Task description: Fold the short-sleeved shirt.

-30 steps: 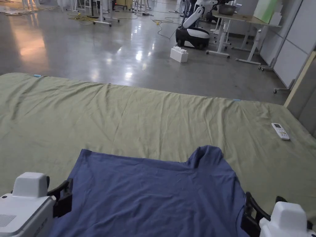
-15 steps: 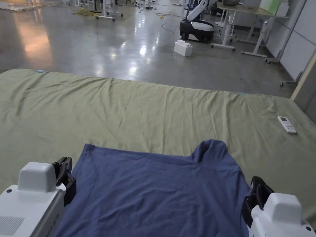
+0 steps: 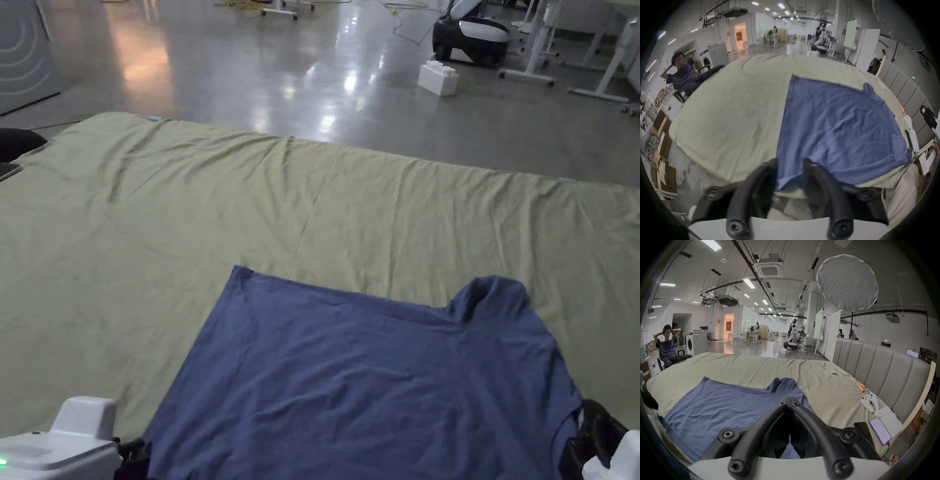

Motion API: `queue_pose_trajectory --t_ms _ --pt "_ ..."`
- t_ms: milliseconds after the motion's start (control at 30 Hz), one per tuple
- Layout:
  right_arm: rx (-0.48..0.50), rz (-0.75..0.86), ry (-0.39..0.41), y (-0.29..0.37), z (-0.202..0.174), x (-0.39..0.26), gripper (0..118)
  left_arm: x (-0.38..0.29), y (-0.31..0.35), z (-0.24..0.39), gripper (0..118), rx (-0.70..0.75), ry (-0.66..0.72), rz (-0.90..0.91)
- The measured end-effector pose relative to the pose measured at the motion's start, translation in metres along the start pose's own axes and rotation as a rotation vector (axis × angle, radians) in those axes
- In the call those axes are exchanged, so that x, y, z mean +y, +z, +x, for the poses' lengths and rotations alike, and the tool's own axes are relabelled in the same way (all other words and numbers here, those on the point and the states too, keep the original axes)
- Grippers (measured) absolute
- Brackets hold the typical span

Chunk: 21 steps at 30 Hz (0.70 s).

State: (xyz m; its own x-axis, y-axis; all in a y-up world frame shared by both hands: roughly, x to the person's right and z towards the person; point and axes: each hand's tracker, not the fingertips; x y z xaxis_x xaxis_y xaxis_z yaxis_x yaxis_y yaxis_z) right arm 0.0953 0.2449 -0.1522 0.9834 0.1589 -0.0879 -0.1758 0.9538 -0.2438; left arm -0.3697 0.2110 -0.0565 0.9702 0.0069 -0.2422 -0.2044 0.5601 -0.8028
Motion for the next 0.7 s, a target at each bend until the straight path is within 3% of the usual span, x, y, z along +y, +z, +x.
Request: queue_pose_trajectory --t_ms 67,100,367,700 --pt "0.006 -0.022 -0.001 -0.001 -0.003 -0.004 1 -0.006 -0.008 -0.002 66 0.027 -0.01 -0.044" --pt "0.009 -0.033 -0.001 -0.002 -0.004 -0.006 1 -0.008 -0.01 -0.002 70 0.04 -0.007 -0.058" --pt "0.028 -0.078 0.022 -0.008 -0.013 -0.014 1 -0.01 -0.056 -0.023 70 0.108 0.069 -0.155" --pt "0.044 -0.116 0.042 -0.01 -0.016 -0.023 1 -0.006 -0.062 -0.01 65 0.084 0.02 -0.177"
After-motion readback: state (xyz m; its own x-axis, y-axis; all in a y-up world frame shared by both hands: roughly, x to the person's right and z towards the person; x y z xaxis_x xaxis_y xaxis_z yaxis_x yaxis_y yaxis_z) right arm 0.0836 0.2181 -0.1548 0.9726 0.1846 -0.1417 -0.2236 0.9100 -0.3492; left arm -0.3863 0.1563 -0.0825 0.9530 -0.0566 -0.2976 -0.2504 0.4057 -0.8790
